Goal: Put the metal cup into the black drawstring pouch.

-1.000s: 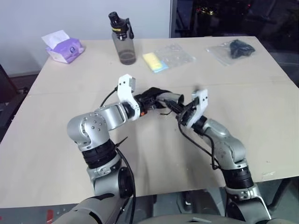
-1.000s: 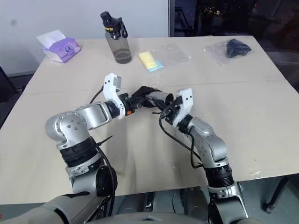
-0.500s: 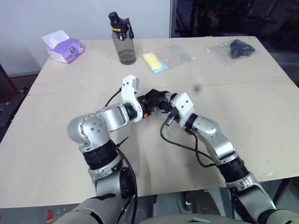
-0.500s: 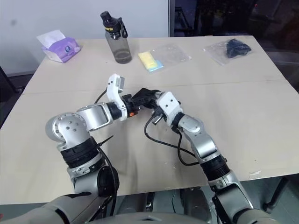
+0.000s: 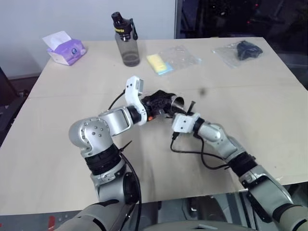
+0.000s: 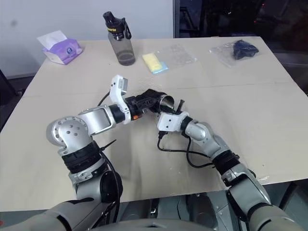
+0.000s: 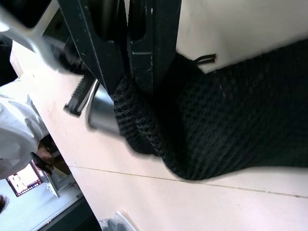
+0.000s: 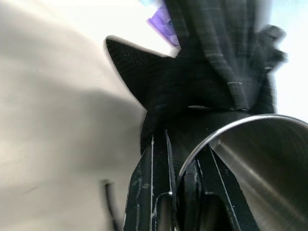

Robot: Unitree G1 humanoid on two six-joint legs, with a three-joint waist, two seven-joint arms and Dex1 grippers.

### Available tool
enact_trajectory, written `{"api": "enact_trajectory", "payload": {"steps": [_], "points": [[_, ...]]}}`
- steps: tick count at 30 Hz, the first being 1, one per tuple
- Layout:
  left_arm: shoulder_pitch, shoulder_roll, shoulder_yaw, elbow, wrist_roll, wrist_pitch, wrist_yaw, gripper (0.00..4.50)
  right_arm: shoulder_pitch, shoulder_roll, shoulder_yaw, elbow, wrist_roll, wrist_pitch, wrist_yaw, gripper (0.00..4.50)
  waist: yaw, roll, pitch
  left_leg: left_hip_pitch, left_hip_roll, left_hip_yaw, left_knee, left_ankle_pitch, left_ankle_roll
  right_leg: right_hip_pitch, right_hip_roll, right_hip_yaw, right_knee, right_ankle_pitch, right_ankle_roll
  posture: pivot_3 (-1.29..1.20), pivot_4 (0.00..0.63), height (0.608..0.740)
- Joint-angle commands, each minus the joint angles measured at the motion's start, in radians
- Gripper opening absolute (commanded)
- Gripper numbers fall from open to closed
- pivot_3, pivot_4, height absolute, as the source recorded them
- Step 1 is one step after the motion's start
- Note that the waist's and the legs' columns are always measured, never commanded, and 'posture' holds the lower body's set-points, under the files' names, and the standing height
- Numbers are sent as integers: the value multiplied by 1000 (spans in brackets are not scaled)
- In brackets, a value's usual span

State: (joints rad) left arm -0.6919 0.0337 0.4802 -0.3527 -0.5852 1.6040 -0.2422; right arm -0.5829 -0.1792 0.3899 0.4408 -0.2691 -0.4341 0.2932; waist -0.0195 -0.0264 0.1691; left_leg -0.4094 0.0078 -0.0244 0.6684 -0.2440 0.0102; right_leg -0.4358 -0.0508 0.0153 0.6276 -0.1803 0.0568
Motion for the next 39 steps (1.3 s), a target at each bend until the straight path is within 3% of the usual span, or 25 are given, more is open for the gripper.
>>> {"api": "enact_trajectory", "payload": {"steps": [1,4,8,10,12,14,16,22,26,32,35,39], "points": [[0,-6,-14,-46,-35,1,-17,0,18,157,-146,-78,337,126,52,27,-1,0,0,1,0,-1,0,0,0,1,0,0,0,0,0,0,150,740],[4,-7,-15,-51,-41,-1,-18,0,28,279,-288,-157,634,345,80,27,0,1,1,4,1,-3,-2,-1,1,4,0,-1,-1,0,0,0,150,740],[9,-6,-19,-53,-49,-5,-22,0,4,356,-430,-237,944,638,52,27,7,1,1,4,0,-4,-1,-3,5,5,-1,-1,0,0,-1,0,150,740],[10,-6,-20,-52,-52,-6,-23,0,-3,353,-445,-261,1000,710,48,27,7,1,1,6,-1,-5,-1,-3,5,7,-2,-3,-1,0,-1,0,150,740],[11,-4,-24,-51,-56,-8,-24,0,-4,292,-345,-252,839,644,92,27,1,2,1,7,-1,-4,-2,-3,5,8,-1,-2,-1,0,-1,0,150,740],[11,-6,-26,-49,-60,-8,-24,0,-34,145,-117,-170,438,425,86,27,-6,2,2,8,-1,-1,-3,-3,5,8,0,0,-1,0,0,0,150,740],[10,-7,-27,-48,-62,-8,-24,0,-69,50,27,-95,192,273,66,27,-14,2,2,9,-1,3,-3,-3,5,8,0,0,-1,0,0,0,150,740],[5,-5,-32,-40,-66,-15,-26,0,-166,-62,201,96,-158,36,-4,27,-22,1,2,10,0,4,-4,0,0,8,0,1,-1,0,0,0,150,740],[3,-9,-31,-38,-66,-19,-25,0,-203,-72,231,173,-237,-43,-25,27,-22,1,2,10,0,7,-4,0,0,7,0,4,-1,0,0,0,150,740],[13,-19,-25,-49,-72,-21,-25,0,-203,-38,168,196,-176,-36,15,27,-20,0,2,10,0,5,-4,0,0,8,0,4,-1,0,0,0,150,740],[14,-27,-15,-45,-70,-29,-18,0,-170,-1,76,145,-30,23,86,1056,-20,0,2,10,-1,1,-4,0,0,8,0,4,-1,0,0,0,150,740],[9,-27,4,-27,-69,-44,-5,0,-113,-20,15,19,98,-18,196,3055,-20,0,2,10,0,0,-4,-2,3,8,0,3,-1,0,0,0,150,740]]}}
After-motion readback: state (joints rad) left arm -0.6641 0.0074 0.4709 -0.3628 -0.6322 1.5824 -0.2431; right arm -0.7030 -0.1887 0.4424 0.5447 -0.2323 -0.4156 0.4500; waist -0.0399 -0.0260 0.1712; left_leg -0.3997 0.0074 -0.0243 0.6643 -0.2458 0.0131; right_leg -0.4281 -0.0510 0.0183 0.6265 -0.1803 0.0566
